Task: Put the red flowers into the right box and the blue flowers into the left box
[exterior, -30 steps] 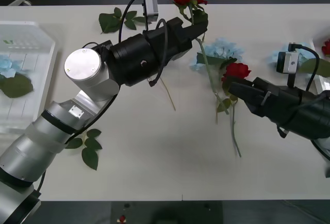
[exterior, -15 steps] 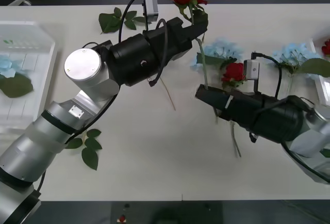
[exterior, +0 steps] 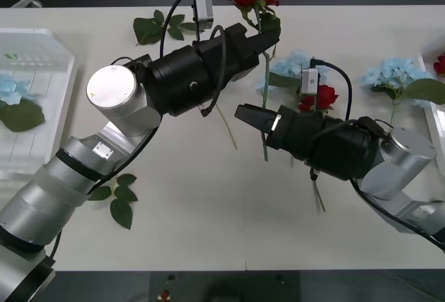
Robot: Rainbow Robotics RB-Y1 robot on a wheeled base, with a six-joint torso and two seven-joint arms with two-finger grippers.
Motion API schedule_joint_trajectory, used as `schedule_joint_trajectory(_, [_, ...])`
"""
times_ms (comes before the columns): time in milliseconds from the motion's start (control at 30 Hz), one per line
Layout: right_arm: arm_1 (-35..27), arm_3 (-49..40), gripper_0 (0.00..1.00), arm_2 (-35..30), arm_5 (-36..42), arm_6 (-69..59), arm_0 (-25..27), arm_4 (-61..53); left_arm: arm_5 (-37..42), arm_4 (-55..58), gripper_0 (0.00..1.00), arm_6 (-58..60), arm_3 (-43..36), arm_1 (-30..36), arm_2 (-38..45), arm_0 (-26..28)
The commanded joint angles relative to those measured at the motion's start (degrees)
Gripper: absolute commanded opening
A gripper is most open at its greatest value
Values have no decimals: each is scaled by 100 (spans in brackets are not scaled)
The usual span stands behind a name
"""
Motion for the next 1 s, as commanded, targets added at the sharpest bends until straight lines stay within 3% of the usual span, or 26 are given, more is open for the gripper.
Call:
schedule_joint_trajectory(33, [45, -177, 5, -26, -30, -531, -138, -48, 0, 97, 0, -198, -220, 37, 50, -175])
schedule_joint_trajectory(67, [45, -177, 0, -26, -30, -558, -138, -39, 0, 97, 0, -189, -220, 37, 50, -175])
schedule_joint_trajectory(300, [37, -186, 0, -26, -56, -584, -147, -13, 0, 114, 3, -189, -220, 55, 50, -166])
schedule_joint_trajectory(333, [37, -186, 0, -26, -56, -584, -156, -13, 0, 123, 13, -189, -220, 64, 50, -157])
schedule_joint_trajectory(400, [37, -177, 0, -26, -82, -584, -156, -13, 0, 141, 48, -189, -220, 99, 50, -122])
schedule_joint_trajectory(433, [37, -177, 0, -26, -91, -584, -165, -13, 0, 158, 70, -189, -220, 134, 50, -105])
schedule_joint_trajectory(533, [28, -177, 0, -35, -100, -584, -156, -13, 70, 334, 100, -216, -228, 266, 50, -52])
schedule_joint_trajectory(833, [-192, -177, 0, -123, -153, -593, -165, -13, 1151, 633, 100, -242, -457, 1198, 420, 396])
schedule_joint_trajectory(1000, [-1045, -168, 0, -167, -355, -716, -218, -329, 2030, 642, 100, -207, -439, 1822, 921, 704])
